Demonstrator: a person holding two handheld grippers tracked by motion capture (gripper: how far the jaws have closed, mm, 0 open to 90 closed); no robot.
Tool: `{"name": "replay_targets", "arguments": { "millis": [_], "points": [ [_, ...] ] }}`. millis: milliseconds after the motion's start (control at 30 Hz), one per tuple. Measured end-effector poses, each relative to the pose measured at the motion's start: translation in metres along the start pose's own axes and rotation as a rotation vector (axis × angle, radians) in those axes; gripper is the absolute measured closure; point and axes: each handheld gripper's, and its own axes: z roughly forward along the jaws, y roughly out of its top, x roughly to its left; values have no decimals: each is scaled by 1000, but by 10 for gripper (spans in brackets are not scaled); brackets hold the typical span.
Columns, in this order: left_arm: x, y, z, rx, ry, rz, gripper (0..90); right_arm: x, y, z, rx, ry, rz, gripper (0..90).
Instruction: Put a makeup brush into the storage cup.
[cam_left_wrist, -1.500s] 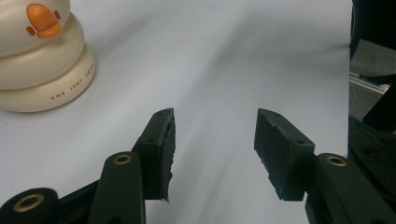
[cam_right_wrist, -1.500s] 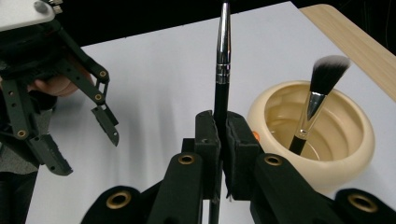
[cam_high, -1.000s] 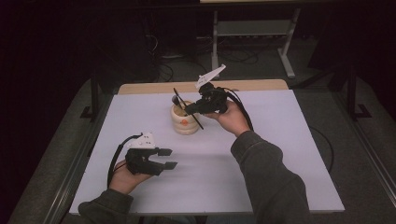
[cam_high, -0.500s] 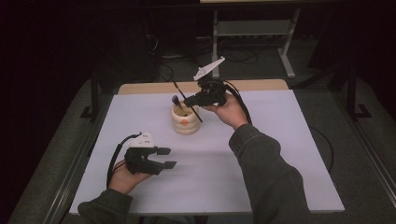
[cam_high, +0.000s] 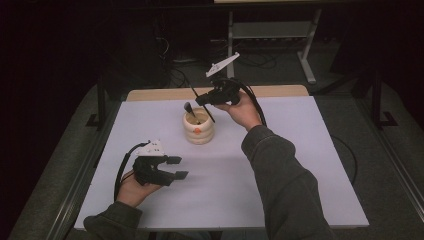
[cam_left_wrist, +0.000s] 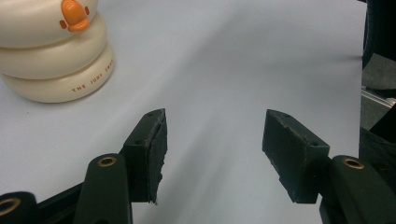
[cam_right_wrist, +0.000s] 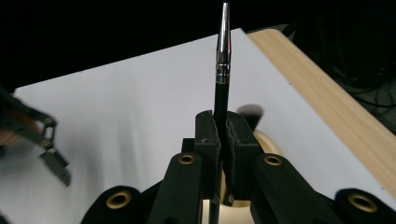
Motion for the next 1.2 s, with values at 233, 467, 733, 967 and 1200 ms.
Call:
{"name": "replay_targets", "arguments": {
  "millis": [233,467,733,967,1200],
  "points": [
    [0,-1,0,3,3,-3,397,-7,4,6,-46,-12,57,842],
    [1,0,-1,4,-1,5,396,-11,14,16,-90,-23,98,844],
    [2,-1,-4,-13,-2,-8,395,-14,13,33,-80,-68,112,844],
    [3,-1,-4,-12,-2,-9,390,-15,9,43,-80,-73,122,843],
    [5,-1,-7,-22,7,-4,386,-15,5,50,-80,-100,120,843]
  ]
}}
